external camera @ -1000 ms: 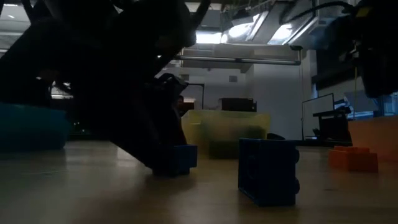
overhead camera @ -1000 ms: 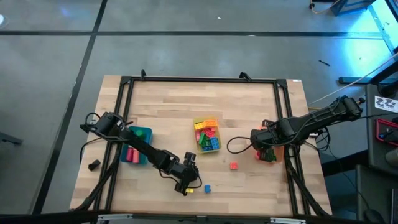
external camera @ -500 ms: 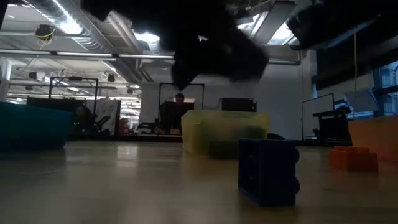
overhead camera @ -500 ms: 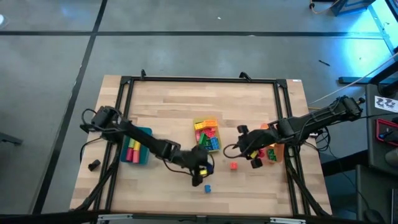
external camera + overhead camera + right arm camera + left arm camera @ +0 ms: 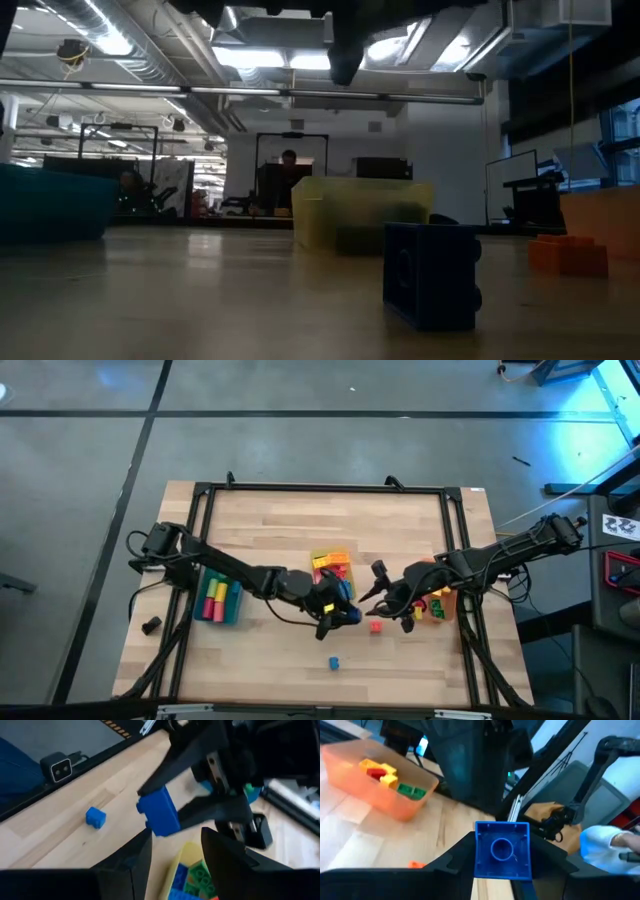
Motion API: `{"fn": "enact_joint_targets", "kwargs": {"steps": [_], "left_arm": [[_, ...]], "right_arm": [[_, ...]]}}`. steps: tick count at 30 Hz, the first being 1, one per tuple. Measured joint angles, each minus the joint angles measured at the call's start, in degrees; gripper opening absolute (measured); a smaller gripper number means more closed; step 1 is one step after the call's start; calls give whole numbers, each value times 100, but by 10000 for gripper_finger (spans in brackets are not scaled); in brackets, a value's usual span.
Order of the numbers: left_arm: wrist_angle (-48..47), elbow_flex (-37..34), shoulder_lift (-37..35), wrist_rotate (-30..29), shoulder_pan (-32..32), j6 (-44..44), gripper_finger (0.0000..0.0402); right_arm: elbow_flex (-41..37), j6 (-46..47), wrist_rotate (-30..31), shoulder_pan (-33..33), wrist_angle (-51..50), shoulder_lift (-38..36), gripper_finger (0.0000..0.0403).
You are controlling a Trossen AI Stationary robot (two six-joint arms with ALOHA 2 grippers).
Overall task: Sort blocks by size
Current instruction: Put the blue 4 stud game piece into the orange bin
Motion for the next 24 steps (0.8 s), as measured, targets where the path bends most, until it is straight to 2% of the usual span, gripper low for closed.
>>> {"fn": "enact_joint_targets", "kwargs": {"steps": [12,18,24], "left_arm": [[181,-2,9,17,213,40,140],[384,-2,9,37,252,110,140],[592,-6,11,11,252,388,140]], "right_arm": [[0,-241,-8,0,195,2,172],[4,-242,-333,-9,231,4,172],[6,-250,7,-7,231,4,172]]}}
